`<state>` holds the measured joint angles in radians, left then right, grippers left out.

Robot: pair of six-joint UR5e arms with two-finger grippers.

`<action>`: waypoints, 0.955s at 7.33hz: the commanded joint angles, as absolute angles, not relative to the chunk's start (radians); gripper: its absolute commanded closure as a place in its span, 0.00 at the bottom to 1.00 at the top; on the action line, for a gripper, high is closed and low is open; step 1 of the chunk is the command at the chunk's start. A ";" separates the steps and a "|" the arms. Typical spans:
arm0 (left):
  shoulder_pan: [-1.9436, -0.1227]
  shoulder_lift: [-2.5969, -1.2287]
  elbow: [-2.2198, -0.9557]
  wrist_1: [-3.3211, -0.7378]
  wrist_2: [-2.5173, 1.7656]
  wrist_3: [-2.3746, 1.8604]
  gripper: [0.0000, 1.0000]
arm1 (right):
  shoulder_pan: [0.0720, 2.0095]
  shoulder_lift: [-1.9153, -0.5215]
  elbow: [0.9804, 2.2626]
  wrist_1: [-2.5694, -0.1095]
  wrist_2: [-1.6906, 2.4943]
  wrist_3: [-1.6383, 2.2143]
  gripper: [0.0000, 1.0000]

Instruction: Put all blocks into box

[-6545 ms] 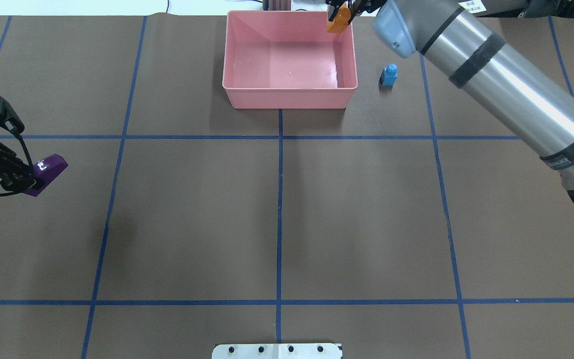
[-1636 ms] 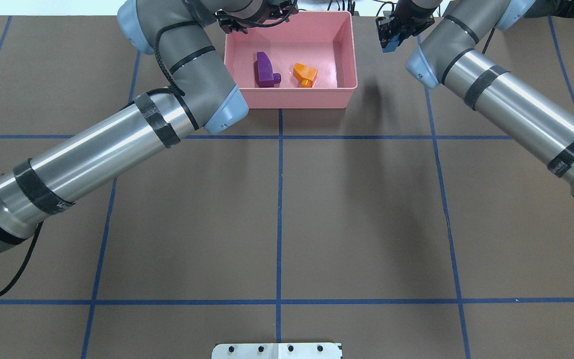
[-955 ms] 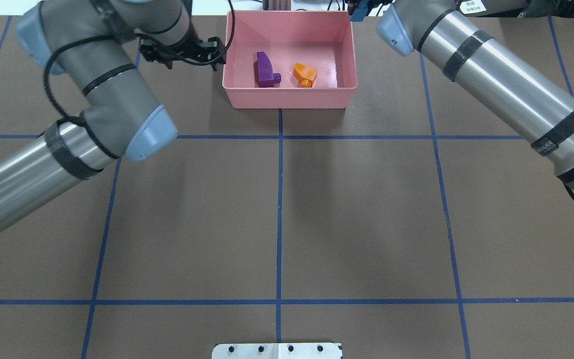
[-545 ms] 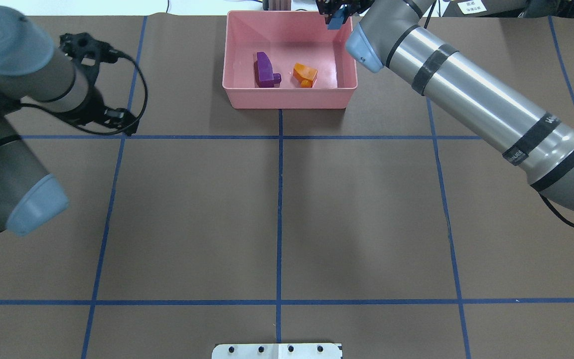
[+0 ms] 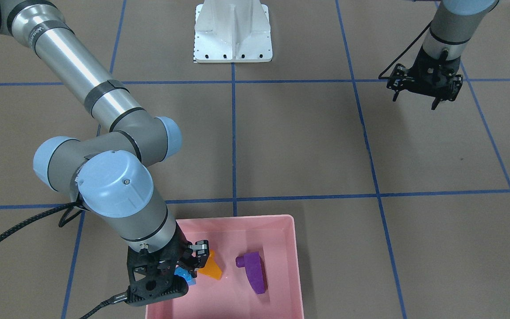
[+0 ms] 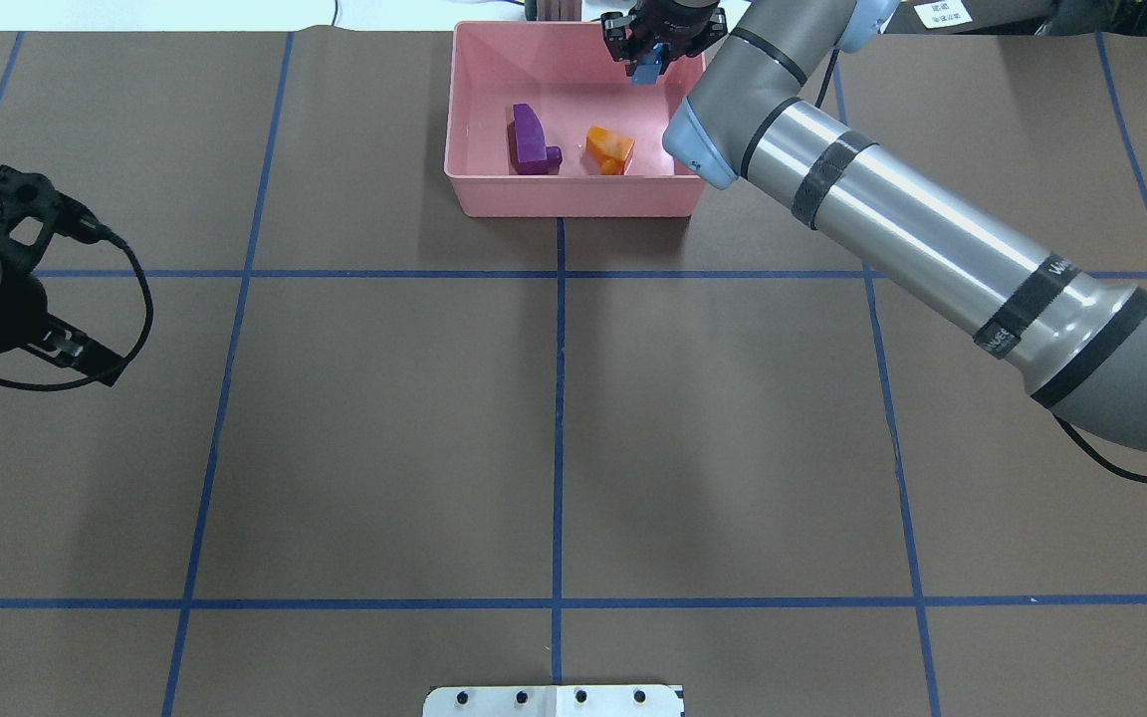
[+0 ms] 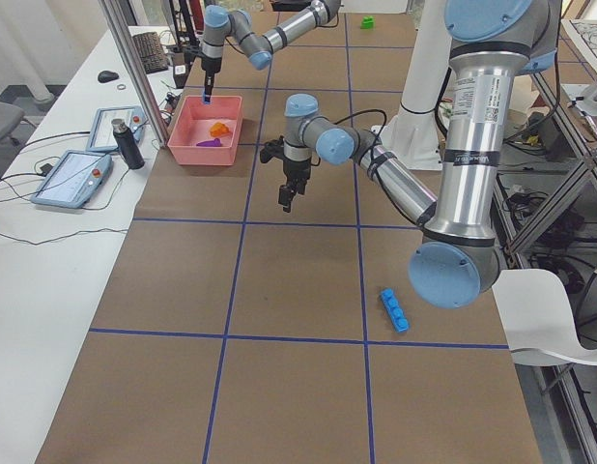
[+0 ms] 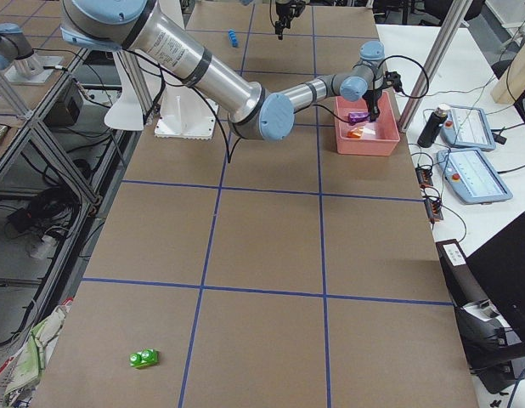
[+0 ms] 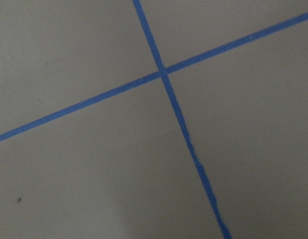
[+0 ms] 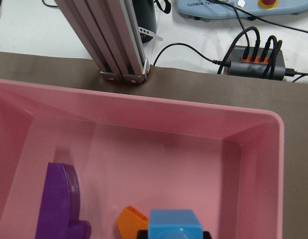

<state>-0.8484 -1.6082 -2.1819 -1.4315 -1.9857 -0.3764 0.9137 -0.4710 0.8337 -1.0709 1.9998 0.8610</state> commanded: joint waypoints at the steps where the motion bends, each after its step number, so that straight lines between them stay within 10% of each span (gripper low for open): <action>1: -0.848 -1.476 -2.227 -1.433 -2.025 -0.232 0.00 | 0.910 -0.471 0.834 -1.072 1.994 0.884 0.01; 7: -0.833 -1.131 -2.186 -1.440 -2.069 0.225 0.00 | 0.933 -0.619 1.196 -1.392 2.098 0.907 0.01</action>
<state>-0.8377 -1.1880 -2.2093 -1.4442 -2.0513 0.1589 0.9241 -0.5559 1.0726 -1.2971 2.0726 0.9133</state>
